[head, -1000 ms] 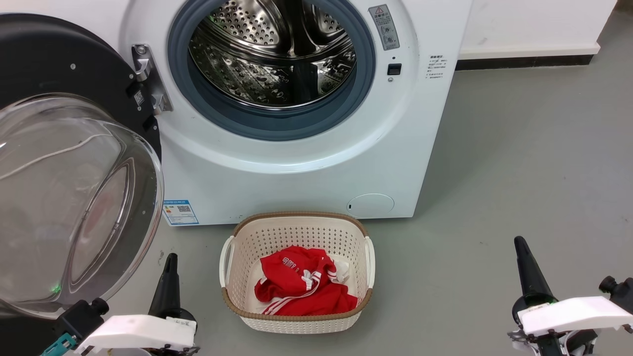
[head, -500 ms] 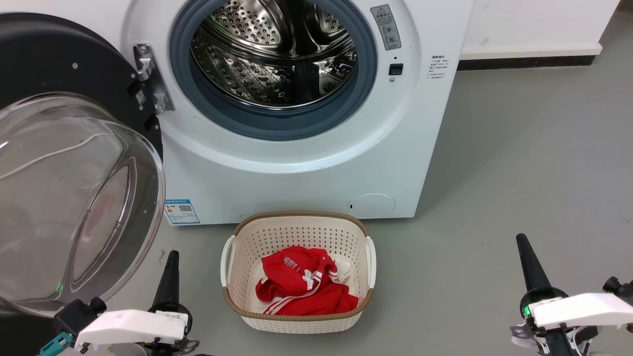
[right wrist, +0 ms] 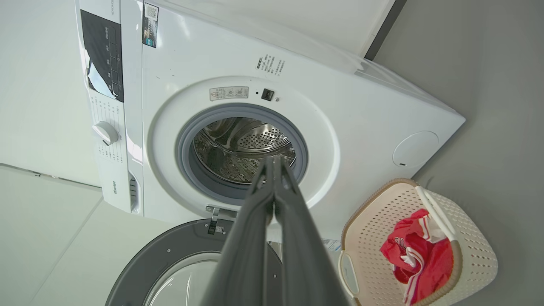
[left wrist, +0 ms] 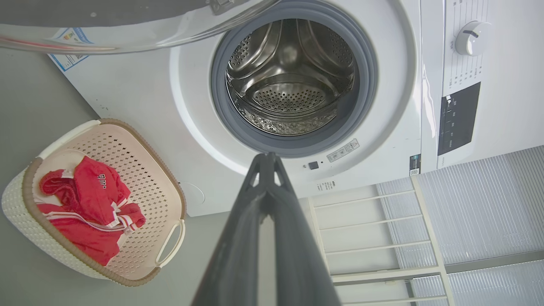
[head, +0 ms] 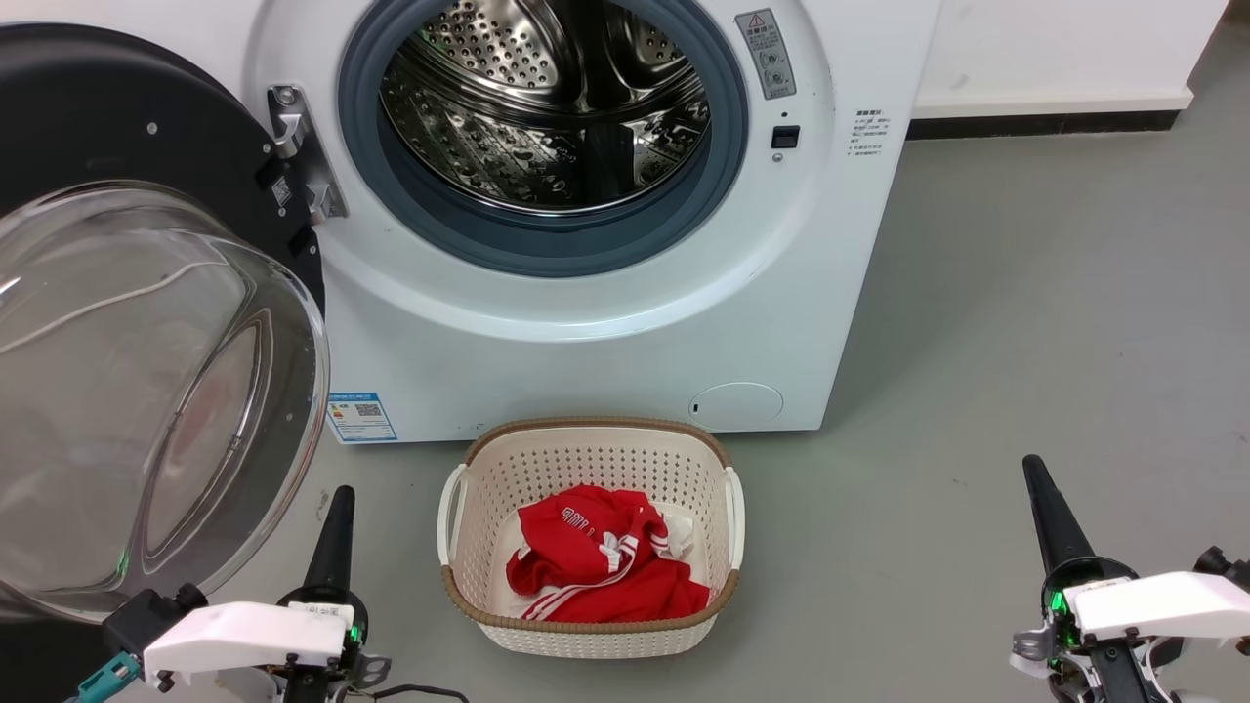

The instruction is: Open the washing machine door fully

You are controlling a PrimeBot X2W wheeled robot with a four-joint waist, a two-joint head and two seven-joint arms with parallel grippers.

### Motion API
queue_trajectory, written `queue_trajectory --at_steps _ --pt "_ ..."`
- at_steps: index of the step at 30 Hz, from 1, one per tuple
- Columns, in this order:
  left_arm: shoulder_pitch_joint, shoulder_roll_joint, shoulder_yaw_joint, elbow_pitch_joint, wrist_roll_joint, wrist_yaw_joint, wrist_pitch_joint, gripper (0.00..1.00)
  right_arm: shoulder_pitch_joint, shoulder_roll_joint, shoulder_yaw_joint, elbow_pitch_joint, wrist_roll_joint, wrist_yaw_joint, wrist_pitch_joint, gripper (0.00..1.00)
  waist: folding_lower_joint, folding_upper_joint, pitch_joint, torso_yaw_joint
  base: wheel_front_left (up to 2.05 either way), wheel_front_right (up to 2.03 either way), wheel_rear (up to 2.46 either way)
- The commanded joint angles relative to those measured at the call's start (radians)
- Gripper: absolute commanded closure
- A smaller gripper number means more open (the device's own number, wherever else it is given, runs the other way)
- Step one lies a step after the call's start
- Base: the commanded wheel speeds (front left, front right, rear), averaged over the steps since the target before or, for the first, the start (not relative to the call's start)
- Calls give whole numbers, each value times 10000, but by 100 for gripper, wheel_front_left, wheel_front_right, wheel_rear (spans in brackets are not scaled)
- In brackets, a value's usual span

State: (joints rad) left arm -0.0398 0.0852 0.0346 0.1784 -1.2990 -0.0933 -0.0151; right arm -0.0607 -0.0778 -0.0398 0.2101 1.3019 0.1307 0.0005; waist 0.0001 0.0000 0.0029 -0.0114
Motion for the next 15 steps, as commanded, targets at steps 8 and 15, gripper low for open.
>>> queue_trajectory --at_steps 8,15 --pt "-319 41 84 106 -791 -123 215 100 -279 -37 -97 43 788 1 186 100 -1 0 0 20 0 0 0" --pt "-400 27 145 230 -1398 -181 376 100 -317 -24 -166 105 1376 1 353 100 -1 0 1 38 0 0 0"
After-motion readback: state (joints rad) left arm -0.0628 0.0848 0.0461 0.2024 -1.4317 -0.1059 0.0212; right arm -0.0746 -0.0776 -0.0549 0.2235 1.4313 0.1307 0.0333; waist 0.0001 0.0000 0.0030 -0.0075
